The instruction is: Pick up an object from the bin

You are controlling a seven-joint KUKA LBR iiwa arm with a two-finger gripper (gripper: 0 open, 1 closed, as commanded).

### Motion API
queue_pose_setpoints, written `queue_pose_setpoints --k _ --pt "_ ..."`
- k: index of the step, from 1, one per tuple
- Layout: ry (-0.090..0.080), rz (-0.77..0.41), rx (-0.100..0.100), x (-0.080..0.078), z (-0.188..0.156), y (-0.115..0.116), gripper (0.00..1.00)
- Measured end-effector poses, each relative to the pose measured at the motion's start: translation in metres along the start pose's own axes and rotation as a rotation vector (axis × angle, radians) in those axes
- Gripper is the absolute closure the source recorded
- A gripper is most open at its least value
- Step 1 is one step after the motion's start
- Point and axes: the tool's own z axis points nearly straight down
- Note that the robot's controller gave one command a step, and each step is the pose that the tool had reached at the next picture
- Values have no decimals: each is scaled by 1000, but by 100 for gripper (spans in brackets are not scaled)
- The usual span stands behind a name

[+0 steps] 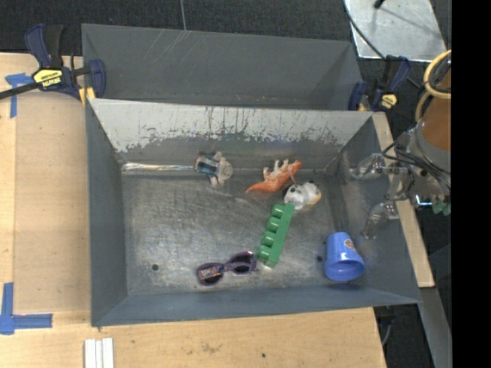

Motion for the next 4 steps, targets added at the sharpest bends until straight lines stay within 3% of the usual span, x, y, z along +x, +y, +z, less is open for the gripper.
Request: queue_pose_setpoints --k 1,2,3,4 --pt "-7 -4 1 -1 -4 1 0" --pt "-14 -49 3 -28 58 12 0" --pt "-8 -158 1 -61 78 36 0" --pt "-10 -128 1 -66 107 34 0"
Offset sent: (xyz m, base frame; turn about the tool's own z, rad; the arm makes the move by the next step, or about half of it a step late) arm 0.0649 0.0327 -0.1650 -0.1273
